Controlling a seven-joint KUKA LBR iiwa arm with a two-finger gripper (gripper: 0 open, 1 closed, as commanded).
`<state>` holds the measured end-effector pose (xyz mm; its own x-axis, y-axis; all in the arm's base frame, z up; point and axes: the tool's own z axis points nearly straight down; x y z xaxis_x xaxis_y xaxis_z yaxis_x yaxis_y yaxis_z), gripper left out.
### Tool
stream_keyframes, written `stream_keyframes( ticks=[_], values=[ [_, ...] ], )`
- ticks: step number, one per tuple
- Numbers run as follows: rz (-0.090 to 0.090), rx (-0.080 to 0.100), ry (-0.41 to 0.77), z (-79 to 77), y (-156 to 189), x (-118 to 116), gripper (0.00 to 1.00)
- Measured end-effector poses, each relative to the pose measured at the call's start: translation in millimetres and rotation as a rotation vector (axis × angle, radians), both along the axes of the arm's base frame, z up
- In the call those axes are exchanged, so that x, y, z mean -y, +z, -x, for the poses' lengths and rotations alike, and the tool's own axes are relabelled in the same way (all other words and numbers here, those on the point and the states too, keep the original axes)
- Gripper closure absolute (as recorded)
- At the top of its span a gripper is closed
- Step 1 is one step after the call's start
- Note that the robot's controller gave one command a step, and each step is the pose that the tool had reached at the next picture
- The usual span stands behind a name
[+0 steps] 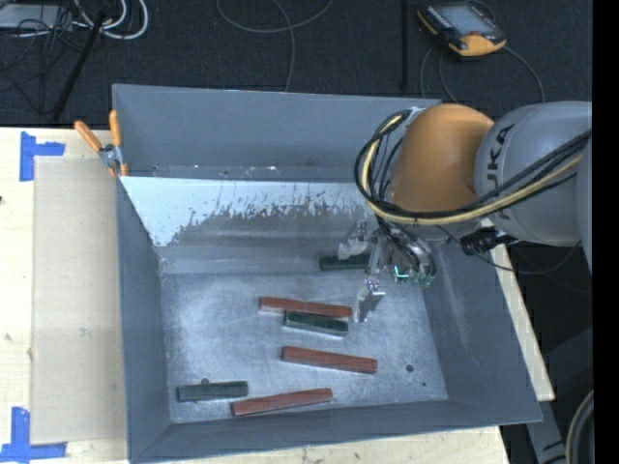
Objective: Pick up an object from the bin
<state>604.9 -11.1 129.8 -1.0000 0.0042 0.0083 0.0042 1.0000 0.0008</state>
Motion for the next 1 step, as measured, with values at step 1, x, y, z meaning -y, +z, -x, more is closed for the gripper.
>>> stream_keyframes(
  ticks=[1],
  values=[
    [0.000,0.008,0.000,-1.8,4.7,0.0,0.00]
  ],
)
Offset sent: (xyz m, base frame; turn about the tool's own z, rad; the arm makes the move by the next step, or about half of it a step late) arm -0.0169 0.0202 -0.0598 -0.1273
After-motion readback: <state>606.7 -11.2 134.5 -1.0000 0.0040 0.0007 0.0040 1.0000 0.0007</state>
